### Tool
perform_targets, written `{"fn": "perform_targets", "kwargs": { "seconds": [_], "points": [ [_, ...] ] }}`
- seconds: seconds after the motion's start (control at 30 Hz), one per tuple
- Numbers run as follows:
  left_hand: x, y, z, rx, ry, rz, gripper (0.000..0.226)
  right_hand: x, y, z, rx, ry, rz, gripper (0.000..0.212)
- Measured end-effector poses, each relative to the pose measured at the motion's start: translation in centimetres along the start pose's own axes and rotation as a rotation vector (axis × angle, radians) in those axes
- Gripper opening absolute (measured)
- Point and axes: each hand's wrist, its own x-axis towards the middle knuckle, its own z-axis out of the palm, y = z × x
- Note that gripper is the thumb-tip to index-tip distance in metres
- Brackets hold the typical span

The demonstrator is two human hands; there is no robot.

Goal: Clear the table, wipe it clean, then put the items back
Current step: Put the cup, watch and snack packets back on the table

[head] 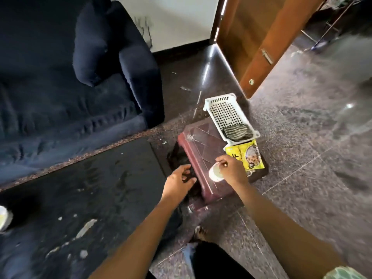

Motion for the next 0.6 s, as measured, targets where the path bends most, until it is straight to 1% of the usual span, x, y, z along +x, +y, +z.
{"fn": "perform_targets", "kwargs": {
  "seconds": [0.07,0.13,0.23,0.3,0.4,0.47,0.53,0.6],
  "points": [
    [1.7,1.4,3.9,0.094,-0.095,0.02,0.059,1.2,2.9,-1.6,-0.05,0.007,0.023,0.024],
    [3.7,2.6,7.6,0.198,-0.155,0.028,0.07,2.4,6.2,-2.6,-0.061,0.004,0.07,0.021],
    [6.2,3.3,11.2,0.376,-0.205,0.059,0.084,3.6,10.8,-2.7,-0.073,-0.021,0.154,0.024],
    [7.3,3.4,13.1,0.456,-0.213,0.046,0.09,4.3,13.3,-2.5,-0.15,-0.069,0.172,0.029],
    [8.5,3.3,14.6,0.571,-0.216,0.031,0.095,5.3,15.8,-2.1,-0.319,-0.102,0.079,0.036],
    [9.1,2.8,14.9,0.6,-0.213,0.016,0.094,5.7,16.8,-2.0,-0.434,-0.124,-0.015,0.041],
    [9.2,2.4,15.0,0.589,-0.193,-0.005,0.091,5.9,17.9,-2.1,-0.495,-0.144,-0.102,0.043],
    [9.1,2.1,14.9,0.595,-0.162,-0.008,0.086,6.0,18.7,-2.1,-0.508,-0.111,-0.196,0.04]
  ]
}}
